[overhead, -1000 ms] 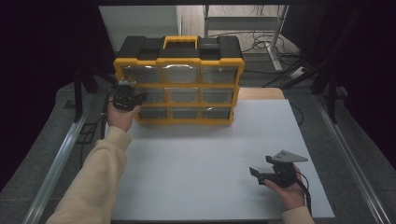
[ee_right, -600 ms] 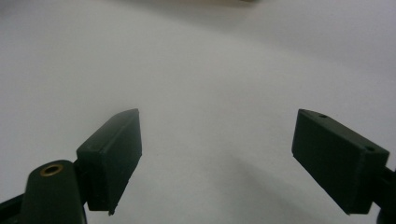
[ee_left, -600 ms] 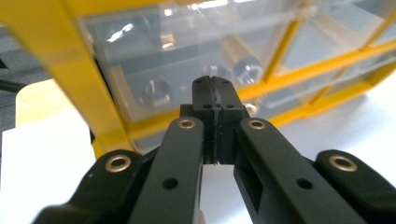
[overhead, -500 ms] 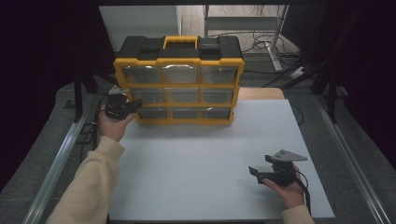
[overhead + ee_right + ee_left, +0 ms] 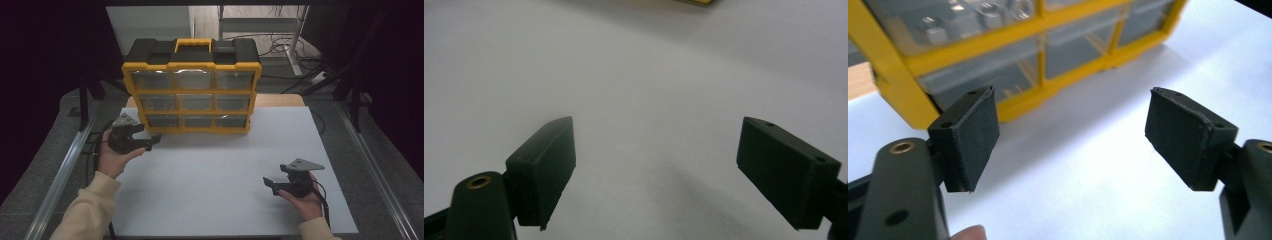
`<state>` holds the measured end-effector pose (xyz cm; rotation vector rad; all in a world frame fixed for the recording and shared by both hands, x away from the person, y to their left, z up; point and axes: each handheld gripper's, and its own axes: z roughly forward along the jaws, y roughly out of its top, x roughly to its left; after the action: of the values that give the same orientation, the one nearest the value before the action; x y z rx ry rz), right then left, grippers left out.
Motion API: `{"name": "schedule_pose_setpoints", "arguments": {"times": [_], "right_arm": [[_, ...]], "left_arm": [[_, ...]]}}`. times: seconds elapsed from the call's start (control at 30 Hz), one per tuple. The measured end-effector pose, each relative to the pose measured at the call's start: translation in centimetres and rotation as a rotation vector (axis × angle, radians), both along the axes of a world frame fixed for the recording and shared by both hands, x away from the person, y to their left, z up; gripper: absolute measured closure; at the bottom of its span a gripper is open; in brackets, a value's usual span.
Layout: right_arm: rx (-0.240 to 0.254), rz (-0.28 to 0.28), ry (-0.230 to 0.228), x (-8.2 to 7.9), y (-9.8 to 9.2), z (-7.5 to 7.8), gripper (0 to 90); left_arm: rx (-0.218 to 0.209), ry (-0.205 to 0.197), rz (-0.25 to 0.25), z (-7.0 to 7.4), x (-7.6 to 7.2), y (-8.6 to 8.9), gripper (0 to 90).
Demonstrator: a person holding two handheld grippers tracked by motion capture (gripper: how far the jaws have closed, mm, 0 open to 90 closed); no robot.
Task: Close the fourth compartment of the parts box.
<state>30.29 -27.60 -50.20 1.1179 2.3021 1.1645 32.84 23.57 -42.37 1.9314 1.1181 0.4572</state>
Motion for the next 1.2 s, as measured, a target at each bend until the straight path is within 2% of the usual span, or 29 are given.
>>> {"name": "schedule_pose_setpoints", "arguments": {"times": [0.27,0.37,0.63,0.77,0.83,1.2], "right_arm": [[0.004,-0.003,-0.008,0.0,0.0,0.2,16.5],[0.005,-0.002,-0.008,0.1,0.0,0.3,16.5],[0.024,-0.010,-0.004,0.3,-0.2,0.3,16.5],[0.032,-0.013,-0.003,0.4,-0.4,0.3,16.4],[0.029,-0.010,-0.002,0.4,-0.4,0.3,16.4],[0.027,-0.005,0.004,0.4,-0.3,0.2,16.4]], "left_arm": [[0.006,0.004,-0.057,-1.9,-3.4,-0.9,19.2],[0.028,0.019,-0.081,-2.9,-4.3,-1.3,18.1],[0.016,0.044,-0.093,-5.6,-6.3,-1.3,17.0],[0.041,0.049,-0.088,-6.2,-6.5,-1.0,16.7],[0.029,0.048,-0.084,-6.2,-6.3,-0.8,16.8],[0.033,0.059,-0.082,-6.8,-6.2,-0.8,16.7]]}}
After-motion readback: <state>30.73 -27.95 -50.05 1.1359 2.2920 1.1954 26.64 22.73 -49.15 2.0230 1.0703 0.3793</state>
